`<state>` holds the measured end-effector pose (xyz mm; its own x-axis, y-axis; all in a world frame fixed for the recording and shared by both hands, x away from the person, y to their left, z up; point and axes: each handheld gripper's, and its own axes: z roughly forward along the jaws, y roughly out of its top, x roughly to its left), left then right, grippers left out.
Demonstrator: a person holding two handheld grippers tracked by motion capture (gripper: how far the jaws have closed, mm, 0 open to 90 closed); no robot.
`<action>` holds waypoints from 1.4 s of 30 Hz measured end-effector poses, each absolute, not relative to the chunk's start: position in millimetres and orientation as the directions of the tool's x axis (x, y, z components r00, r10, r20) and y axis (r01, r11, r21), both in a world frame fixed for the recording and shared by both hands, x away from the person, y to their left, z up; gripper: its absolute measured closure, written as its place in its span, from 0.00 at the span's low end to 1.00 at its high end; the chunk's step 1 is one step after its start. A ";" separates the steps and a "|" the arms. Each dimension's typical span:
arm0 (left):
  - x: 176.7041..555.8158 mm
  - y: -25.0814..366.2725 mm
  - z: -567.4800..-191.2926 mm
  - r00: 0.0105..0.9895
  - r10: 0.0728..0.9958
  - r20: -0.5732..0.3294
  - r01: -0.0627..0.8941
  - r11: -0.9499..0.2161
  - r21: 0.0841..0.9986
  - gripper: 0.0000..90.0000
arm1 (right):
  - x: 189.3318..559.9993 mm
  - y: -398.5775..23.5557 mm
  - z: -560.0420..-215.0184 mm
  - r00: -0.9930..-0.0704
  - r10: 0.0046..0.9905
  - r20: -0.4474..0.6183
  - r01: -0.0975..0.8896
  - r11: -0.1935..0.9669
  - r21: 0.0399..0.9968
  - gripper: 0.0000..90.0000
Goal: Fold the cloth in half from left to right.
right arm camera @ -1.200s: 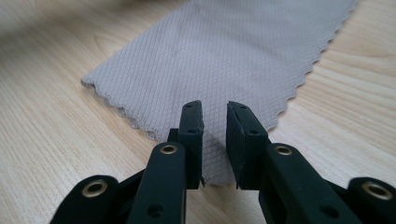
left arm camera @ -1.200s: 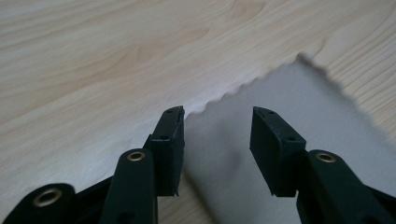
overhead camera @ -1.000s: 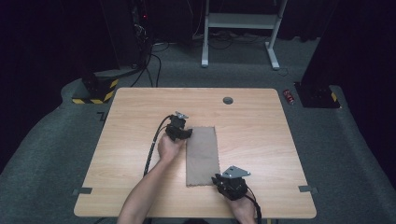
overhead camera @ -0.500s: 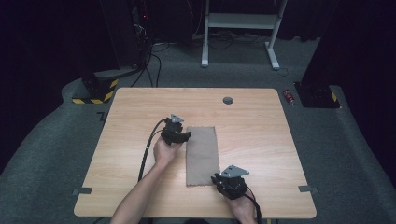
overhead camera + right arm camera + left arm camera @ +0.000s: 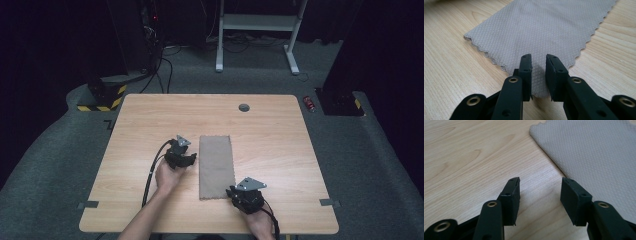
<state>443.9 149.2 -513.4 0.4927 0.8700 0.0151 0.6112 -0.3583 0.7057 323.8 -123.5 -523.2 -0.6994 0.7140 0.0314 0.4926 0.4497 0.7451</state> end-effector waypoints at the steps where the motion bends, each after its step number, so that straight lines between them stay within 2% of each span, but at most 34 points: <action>1: 441.0 150.0 -512.0 0.497 0.868 0.002 0.606 -0.348 0.715 0.56 | 323.8 -123.5 -523.1 -0.699 0.715 0.033 0.494 0.449 0.745 0.83; 5: 421.8 147.2 -505.2 0.542 0.838 -0.056 0.580 -0.325 0.747 0.54 | 324.1 -123.4 -523.2 -0.700 0.713 0.029 0.491 0.452 0.745 0.83; 11: 398.1 132.8 -506.8 0.596 0.798 -0.087 0.574 -0.348 0.741 0.53 | 323.9 -122.7 -523.0 -0.700 0.714 0.027 0.491 0.453 0.744 0.83; 16: 386.2 130.2 -517.3 0.594 0.804 -0.036 0.583 -0.399 0.707 0.53 | 323.5 -122.2 -523.0 -0.699 0.715 0.022 0.489 0.455 0.744 0.83; 20: 377.0 141.0 -518.5 0.560 0.828 -0.015 0.586 -0.383 0.714 0.54 | 323.3 -122.0 -523.1 -0.700 0.714 0.018 0.486 0.458 0.744 0.83; 24: 363.8 147.2 -515.9 0.541 0.836 -0.084 0.598 -0.312 0.738 0.53 | 323.4 -121.9 -523.0 -0.701 0.713 0.014 0.484 0.461 0.744 0.83; 29: 345.2 134.9 -510.6 0.552 0.820 -0.152 0.580 -0.247 0.777 0.52 | 323.3 -121.6 -522.9 -0.698 0.715 0.017 0.488 0.459 0.743 0.83; 33: 336.6 124.0 -522.4 0.551 0.827 -0.113 0.589 -0.290 0.754 0.52 | 323.5 -121.8 -522.9 -0.699 0.715 0.019 0.488 0.457 0.743 0.83; 42: 319.6 134.5 -524.0 0.529 0.848 -0.024 0.569 -0.334 0.752 0.52 | 324.0 -122.1 -522.3 -0.702 0.711 0.028 0.493 0.457 0.740 0.81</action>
